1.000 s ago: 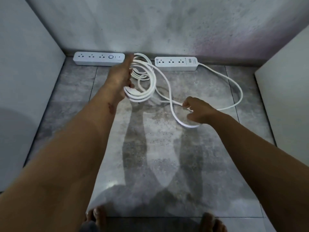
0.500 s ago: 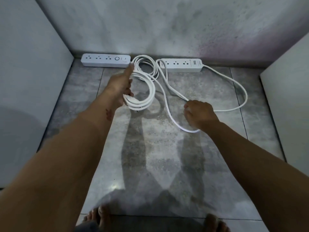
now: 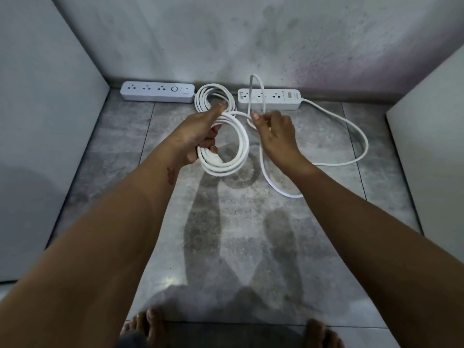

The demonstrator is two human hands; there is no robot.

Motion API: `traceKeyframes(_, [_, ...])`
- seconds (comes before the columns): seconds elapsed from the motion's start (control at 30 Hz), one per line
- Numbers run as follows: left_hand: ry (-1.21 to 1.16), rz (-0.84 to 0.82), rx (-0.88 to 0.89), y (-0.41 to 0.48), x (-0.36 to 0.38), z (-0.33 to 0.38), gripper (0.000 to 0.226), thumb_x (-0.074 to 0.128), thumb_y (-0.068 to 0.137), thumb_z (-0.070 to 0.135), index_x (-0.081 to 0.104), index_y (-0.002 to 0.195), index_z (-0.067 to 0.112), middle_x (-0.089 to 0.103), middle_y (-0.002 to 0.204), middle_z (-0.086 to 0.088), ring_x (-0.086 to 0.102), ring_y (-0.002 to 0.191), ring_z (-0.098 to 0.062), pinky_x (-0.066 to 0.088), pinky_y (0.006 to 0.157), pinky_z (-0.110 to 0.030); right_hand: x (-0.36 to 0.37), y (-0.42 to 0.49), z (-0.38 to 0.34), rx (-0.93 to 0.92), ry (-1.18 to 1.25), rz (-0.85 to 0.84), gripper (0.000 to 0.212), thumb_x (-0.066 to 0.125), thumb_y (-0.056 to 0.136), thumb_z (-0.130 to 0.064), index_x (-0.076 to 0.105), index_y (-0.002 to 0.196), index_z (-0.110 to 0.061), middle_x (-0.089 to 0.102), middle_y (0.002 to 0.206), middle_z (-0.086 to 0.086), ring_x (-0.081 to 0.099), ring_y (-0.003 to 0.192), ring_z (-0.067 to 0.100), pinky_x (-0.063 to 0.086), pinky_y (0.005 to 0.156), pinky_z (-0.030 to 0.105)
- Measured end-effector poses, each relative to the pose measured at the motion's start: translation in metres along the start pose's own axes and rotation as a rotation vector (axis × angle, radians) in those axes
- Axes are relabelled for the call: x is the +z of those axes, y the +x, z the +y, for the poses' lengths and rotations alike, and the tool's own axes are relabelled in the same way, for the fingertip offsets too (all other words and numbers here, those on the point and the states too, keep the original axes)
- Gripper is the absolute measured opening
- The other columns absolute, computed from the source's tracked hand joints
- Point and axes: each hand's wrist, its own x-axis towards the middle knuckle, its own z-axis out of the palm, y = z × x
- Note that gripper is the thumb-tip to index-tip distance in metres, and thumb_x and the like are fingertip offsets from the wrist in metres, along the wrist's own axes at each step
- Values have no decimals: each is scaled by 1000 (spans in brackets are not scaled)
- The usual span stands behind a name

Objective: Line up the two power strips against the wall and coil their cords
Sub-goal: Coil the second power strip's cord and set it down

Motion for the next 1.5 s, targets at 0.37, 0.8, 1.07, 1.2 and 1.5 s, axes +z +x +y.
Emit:
traceKeyframes(0.37, [-85, 492, 150, 8, 26, -10, 41, 59, 92, 50, 55, 65, 19, 42, 56, 3, 41, 49, -14, 40, 44, -22, 1, -13, -26, 103, 185, -284, 49, 65, 80, -60, 50, 100, -18, 70, 89, -1, 70, 74, 12, 59, 74, 36])
traceKeyframes(0.8, [-834, 461, -45, 1, 50, -16, 48, 49, 93, 58, 50, 80, 12, 33, 49, 3, 31, 30, -8, 53, 50, -24, 1, -11, -26, 424, 502, -316, 15, 61, 87, -23, 66, 97, -13, 74, 96, 10, 71, 83, 23, 57, 70, 33])
traceKeyframes(1.07, [-494, 335, -111, -3, 59, -24, 39, 43, 102, 43, 54, 78, 15, 54, 59, 1, 55, 50, -13, 51, 60, -28, 3, 0, -16, 255, 168, -89, 37, 38, 98, -17, 32, 134, -11, 62, 97, 14, 65, 87, 32, 58, 72, 47])
traceKeyframes(1.2, [-95, 223, -58, 6, 33, -20, 30, 43, 100, 33, 65, 92, 15, 65, 78, -3, 63, 75, -23, 51, 65, -28, -15, 2, -6, 92, -48, -306, 19, 39, 98, -17, 35, 117, -15, 63, 98, 22, 63, 79, 33, 44, 58, 36])
traceKeyframes(1.5, [440, -18, -63, 10, 39, -9, 54, 51, 92, 59, 59, 79, 7, 44, 57, -5, 39, 42, -17, 41, 47, -27, -7, -14, -15, -92, -228, -442, 37, 52, 98, -28, 39, 128, -9, 62, 102, 11, 62, 90, 28, 37, 61, 31])
